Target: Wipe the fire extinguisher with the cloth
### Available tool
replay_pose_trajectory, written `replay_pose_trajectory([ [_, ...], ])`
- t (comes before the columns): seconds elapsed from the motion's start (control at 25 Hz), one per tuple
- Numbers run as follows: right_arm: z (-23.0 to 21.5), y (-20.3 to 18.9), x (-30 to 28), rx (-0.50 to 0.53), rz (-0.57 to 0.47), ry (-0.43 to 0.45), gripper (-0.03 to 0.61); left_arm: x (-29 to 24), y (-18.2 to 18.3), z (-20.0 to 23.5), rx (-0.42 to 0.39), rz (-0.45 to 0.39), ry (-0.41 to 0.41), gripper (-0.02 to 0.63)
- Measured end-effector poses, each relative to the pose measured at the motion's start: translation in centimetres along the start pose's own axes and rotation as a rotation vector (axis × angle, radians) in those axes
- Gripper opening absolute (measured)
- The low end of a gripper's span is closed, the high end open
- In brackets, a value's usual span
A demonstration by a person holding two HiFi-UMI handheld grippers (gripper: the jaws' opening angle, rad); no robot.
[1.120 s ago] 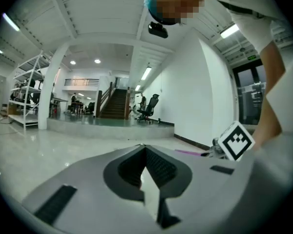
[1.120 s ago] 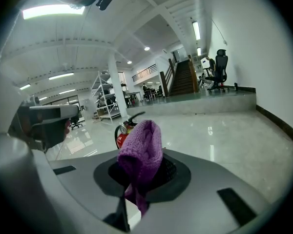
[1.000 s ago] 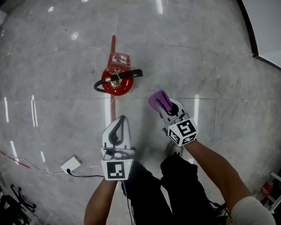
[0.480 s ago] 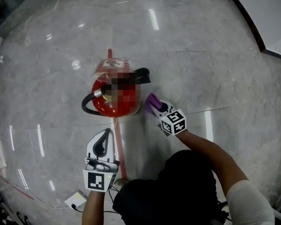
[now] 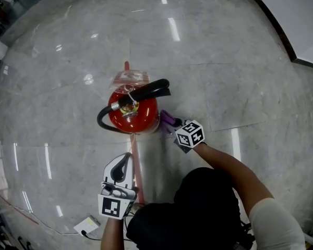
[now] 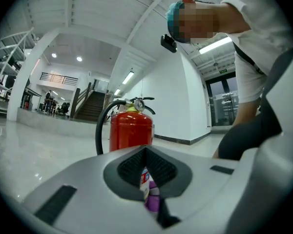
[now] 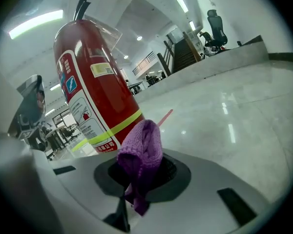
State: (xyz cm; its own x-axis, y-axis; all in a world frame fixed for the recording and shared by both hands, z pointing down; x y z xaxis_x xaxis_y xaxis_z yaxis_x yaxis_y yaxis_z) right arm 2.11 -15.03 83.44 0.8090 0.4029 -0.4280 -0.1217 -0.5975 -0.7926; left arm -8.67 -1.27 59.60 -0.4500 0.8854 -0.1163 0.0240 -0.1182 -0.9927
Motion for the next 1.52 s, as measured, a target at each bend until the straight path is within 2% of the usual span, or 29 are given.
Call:
replay_pose_trajectory([
  [0.2, -0.1, 1.2, -0.1, 0.005, -0.052, 0.006, 0.06, 0.1, 0.2, 0.0, -0.038, 0.004, -0.001, 0.005],
  [0.56, 0.6, 1.2, 0.1, 0.02, -0.055, 0.021, 0.058, -0.4, 0.4, -0.1, -0.045, 0.005, 0.012, 0.005],
  [0.8, 1.9, 3.1, 1.3, -0.013, -0.103, 0.063, 0.058, -0.6, -0.3, -0.5, -0.024, 0.009, 0.016, 0.005],
  [0.96, 2.6, 4.0, 2.0, -0.018, -0.11, 0.073, 0.058, -0.3, -0.9, -0.5, 0.022, 0.004, 0.036, 0.005],
  [1.08, 3.3, 5.4, 2.8, -0.026, -0.141, 0.084, 0.058, -0.3, -0.8, -0.4, 0.046, -0.01, 0.046, 0.005],
  [1.24, 4.7, 8.0, 4.0, -0.022, -0.186, 0.107, 0.058, -0.5, -0.4, -0.6, 0.037, -0.025, 0.04, 0.005],
  [1.52, 7.1, 11.9, 6.4, 0.028, -0.197, 0.138, 0.058, -0.9, 0.9, -0.4, 0.045, -0.037, 0.051, 0.005],
])
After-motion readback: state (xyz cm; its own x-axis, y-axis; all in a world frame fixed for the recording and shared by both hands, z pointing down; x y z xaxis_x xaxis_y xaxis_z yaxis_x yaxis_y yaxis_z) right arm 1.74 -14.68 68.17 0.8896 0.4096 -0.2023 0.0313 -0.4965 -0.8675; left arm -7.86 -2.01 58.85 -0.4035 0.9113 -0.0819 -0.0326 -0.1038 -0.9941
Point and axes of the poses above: the fingertips, and each gripper's own axes: x backward along the fingers, z to its left, y out of its top, the point moved 1 cm from there along x, backward along the fingers
